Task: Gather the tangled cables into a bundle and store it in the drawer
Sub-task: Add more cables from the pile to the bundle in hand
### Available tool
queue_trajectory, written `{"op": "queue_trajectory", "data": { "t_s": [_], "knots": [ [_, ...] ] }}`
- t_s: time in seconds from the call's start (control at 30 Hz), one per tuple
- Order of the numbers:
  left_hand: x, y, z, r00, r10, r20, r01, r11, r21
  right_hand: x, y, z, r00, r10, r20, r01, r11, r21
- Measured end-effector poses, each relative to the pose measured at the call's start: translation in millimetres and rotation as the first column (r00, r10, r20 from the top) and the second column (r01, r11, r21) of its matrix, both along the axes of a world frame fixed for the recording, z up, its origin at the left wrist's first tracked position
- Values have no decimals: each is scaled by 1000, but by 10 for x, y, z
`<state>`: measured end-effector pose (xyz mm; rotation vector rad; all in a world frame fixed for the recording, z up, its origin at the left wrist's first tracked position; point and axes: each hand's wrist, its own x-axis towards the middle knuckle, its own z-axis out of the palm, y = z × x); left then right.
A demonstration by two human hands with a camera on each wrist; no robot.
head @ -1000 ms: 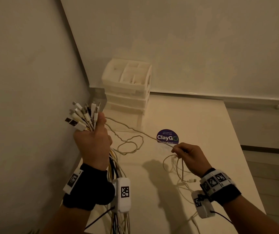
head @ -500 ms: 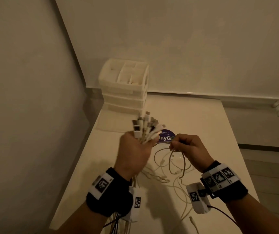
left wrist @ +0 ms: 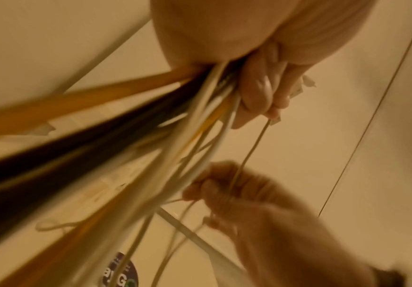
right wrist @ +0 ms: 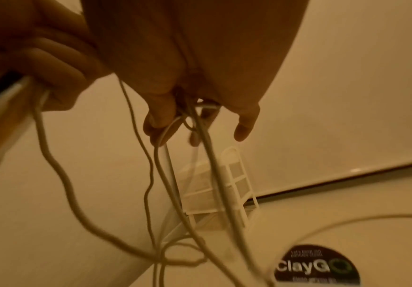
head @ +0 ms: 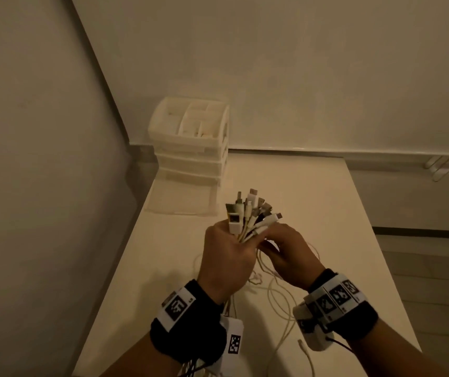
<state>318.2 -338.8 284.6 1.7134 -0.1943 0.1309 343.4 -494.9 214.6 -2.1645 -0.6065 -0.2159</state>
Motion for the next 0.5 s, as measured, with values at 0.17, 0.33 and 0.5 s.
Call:
{"op": "queue_trajectory", "data": {
  "t_s": [0.17,0.33,0.5],
  "knots": [
    [77,166,54,994,111,1,-110,991,-74,-17,-110,-124,954,2,-300,15,998,57],
    [131,245,27,986,161,-35,-158,985,71,-119,-83,29,798,158,-581,84,926,368],
    [222,340,-37,964,248,-96,-240,966,91,-193,-154,103,651,444,-616,177,700,692]
  ]
}}
